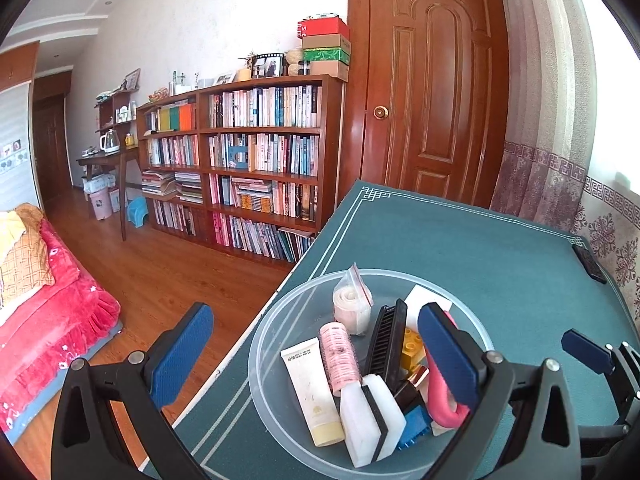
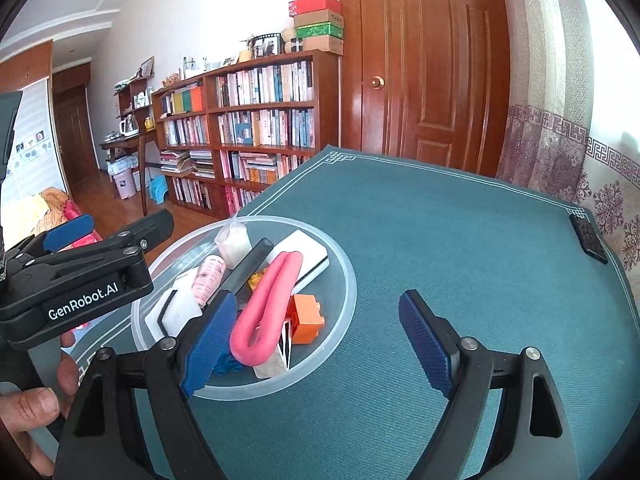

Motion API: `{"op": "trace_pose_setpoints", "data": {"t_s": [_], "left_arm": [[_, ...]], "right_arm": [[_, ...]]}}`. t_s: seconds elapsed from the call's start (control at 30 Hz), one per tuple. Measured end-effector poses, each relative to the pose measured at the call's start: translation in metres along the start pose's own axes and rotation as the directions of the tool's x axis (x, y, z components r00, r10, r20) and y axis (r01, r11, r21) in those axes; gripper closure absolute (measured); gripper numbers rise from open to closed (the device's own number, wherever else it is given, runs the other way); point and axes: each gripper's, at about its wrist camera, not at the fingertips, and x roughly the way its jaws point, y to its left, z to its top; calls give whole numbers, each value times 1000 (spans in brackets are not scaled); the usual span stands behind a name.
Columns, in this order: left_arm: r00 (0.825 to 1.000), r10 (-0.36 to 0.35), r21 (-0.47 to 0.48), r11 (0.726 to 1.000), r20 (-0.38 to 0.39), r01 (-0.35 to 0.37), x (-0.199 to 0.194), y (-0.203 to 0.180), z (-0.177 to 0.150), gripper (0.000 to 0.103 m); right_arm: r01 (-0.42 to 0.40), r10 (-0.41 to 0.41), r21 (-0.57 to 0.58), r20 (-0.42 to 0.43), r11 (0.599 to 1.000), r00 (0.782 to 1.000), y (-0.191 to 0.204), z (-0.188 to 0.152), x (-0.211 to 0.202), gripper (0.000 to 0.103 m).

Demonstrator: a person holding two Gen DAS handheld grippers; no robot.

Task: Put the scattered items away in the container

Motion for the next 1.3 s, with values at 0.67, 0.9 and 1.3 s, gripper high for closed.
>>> {"op": "trace_pose_setpoints", "data": {"t_s": [0.67, 0.9, 1.3], "left_arm": [[993, 64, 54, 996, 95, -69, -55, 8, -5, 0], [994, 71, 60, 995, 88, -76, -61, 15, -9, 0], [995, 95, 59, 994, 22, -96, -55, 31, -28, 0]], "right_arm": [[96, -80, -53, 250, 994, 965, 19, 1, -74, 0], [218, -161, -102, 397, 971, 904, 30, -17, -89, 0], [3, 7, -79, 123, 997, 992, 26, -19, -60, 0]]}}
